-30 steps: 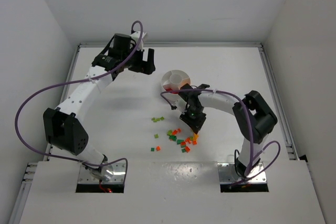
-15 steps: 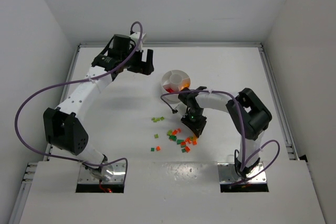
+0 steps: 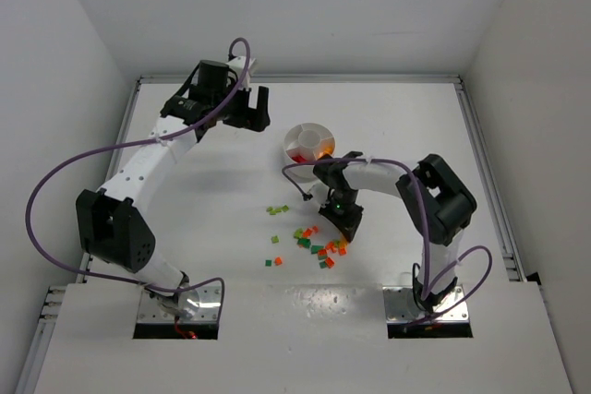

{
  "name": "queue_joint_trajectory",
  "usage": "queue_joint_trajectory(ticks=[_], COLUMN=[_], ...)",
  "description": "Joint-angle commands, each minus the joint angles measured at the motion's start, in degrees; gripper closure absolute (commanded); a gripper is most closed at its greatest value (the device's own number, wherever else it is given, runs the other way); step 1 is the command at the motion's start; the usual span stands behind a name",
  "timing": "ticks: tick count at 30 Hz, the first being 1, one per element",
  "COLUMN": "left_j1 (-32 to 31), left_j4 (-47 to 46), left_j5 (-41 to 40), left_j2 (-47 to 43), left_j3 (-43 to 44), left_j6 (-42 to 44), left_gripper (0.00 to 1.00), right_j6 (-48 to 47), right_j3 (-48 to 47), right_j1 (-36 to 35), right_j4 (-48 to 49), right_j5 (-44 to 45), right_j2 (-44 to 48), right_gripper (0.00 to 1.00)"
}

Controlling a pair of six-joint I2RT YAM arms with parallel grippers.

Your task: Sort the legos into containers by color

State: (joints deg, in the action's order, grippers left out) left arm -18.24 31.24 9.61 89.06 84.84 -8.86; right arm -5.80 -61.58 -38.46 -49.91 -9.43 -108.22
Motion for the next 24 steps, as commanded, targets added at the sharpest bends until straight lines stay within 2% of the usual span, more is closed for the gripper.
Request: queue_joint_trajectory(ticks=[1,4,11,24], left_j1=[0.7,0.7,0.2,0.2], left_j4=[-1.6,-2.2,-2.7,-2.7], left_j5=[0.6,2.0,2.0,-0.1], left_j2=[-1.1,-1.1,0.0,-0.6], left_j3=[-1.0,-1.6,-1.0,-0.5], left_j6=[0.7,0.7,1.2,1.7], left_gripper=[0.00,0.00,0.00,0.00], right_j6=[-2.1,-5.3,-6.8,-6.2], right_j3=[-1.5,-2.2,-3.9,-22.7], right_j1=[0.3,0.9,0.9,6.2], right_j4=[0.3,-1.3,-3.1,-3.8], right_j5=[0.2,1.3,-2.2,-0.1], right_j2=[4.3,9.2,11.0,5.4], right_gripper=[1.00,1.00,1.00,1.00])
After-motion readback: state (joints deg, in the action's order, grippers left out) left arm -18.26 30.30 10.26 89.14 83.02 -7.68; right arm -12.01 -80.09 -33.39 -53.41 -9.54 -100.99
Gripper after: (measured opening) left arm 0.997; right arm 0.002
